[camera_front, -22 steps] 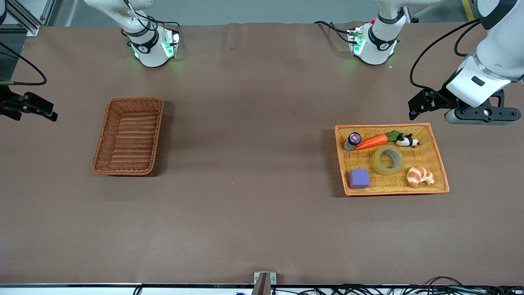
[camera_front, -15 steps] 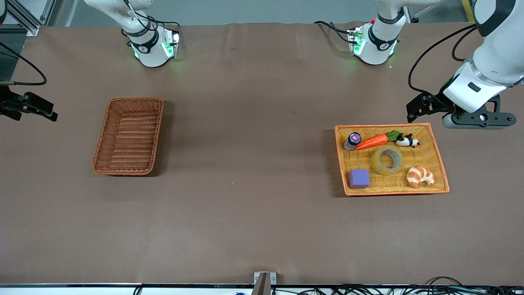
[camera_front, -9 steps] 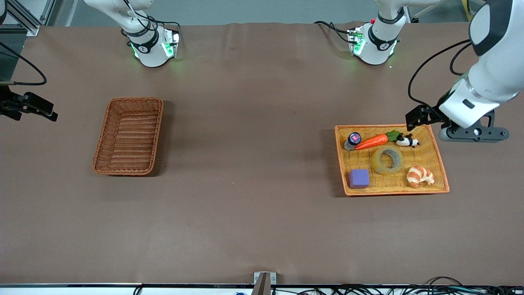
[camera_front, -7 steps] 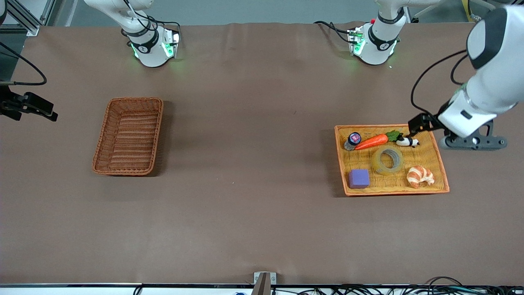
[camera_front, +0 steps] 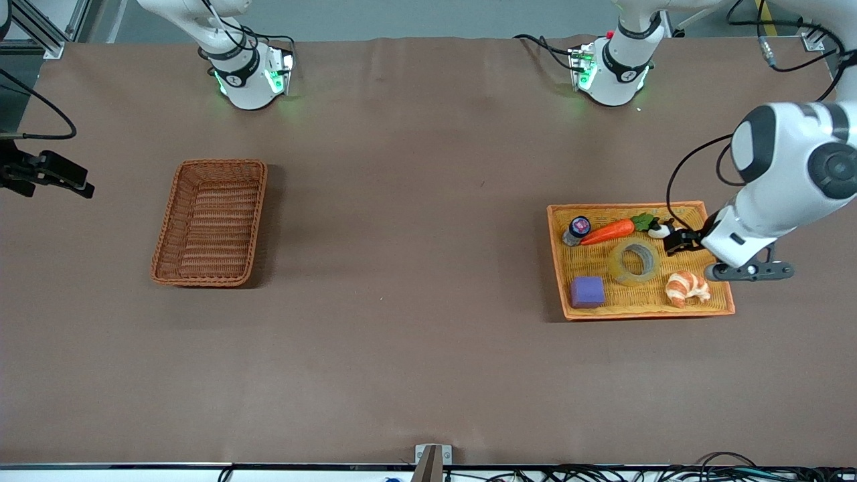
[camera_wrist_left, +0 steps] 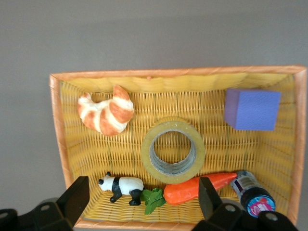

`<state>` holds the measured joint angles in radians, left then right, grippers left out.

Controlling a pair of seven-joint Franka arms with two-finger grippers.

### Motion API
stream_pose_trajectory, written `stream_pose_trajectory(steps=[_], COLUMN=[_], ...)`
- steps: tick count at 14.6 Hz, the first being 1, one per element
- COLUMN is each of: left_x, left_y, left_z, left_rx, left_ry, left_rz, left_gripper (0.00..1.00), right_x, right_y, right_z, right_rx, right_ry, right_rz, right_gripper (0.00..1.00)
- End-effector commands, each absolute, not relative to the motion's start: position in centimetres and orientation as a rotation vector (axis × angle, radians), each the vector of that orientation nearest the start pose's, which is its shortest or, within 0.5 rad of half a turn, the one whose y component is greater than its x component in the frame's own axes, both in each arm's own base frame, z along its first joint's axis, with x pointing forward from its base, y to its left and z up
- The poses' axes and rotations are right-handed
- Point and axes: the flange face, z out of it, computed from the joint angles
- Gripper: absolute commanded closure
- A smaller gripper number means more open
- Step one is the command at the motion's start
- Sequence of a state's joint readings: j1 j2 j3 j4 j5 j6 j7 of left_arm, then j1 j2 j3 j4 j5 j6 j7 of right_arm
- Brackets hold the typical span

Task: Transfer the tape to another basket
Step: 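Reach the left gripper down to the yellow tape roll in the tray, then close the left gripper on the tape roll's rim and lift it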

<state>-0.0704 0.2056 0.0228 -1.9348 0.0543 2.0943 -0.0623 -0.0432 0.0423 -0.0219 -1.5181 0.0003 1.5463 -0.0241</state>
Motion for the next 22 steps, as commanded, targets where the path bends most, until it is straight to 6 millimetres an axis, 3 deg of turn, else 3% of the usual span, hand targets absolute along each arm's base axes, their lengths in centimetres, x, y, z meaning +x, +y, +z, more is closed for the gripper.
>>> stream_pose_trajectory(steps=[1, 4, 7, 10, 13, 14, 15, 17, 18, 20, 22], left_x=[59.3, 58.9, 58.9, 58.1, 57.6, 57.5, 57.4, 57.5, 57.5, 57.7, 58.3], left_y=[-2.0, -1.8, -1.6, -0.8, -0.9, -0.9, -0.9, -0.8, -0.6, 0.0, -0.2], left_z=[33.9, 28.4, 24.4, 22.4, 20.5, 20.1, 20.0, 20.1, 20.4, 21.4, 24.0], left_rx=[-3.077, -3.078, -3.075, -3.075, -3.073, -3.071, -3.071, -3.072, -3.072, -3.074, -3.079], left_ry=[0.029, 0.029, 0.026, 0.008, 0.008, 0.004, 0.006, 0.004, -0.001, -0.015, -0.011], left_rz=[0.09, 0.133, 0.185, 0.207, 0.24, 0.249, 0.254, 0.249, 0.245, 0.224, 0.172], left_gripper=[0.0, 0.0, 0.07, 0.17, 0.38, 0.43, 0.55, 0.88, 0.97, 1.0, 1.0], right_x=[55.9, 55.9, 55.9, 55.9, 55.9, 55.9, 55.9, 55.9, 55.9, 55.9, 55.9], right_y=[-3.6, -3.7, -3.6, -3.8, -3.6, -3.7, -3.8, -3.8, -3.6, -3.7, -3.7], right_z=[62.4, 62.4, 62.4, 62.4, 62.3, 62.3, 62.3, 62.3, 62.3, 62.3, 62.3], right_rx=[-3.118, -3.118, -3.118, -3.118, -3.118, -3.118, -3.118, -3.118, -3.118, -3.118, -3.118], right_ry=[0.054, 0.057, 0.054, 0.059, 0.054, 0.057, 0.059, 0.059, 0.054, 0.057, 0.057], right_rz=[0.024, 0.024, 0.024, 0.024, 0.027, 0.027, 0.027, 0.027, 0.027, 0.027, 0.027], right_gripper=[0.0, 0.0, 0.0, 0.0, 0.0, 0.0, 0.0, 0.0, 0.0, 0.0, 0.0])
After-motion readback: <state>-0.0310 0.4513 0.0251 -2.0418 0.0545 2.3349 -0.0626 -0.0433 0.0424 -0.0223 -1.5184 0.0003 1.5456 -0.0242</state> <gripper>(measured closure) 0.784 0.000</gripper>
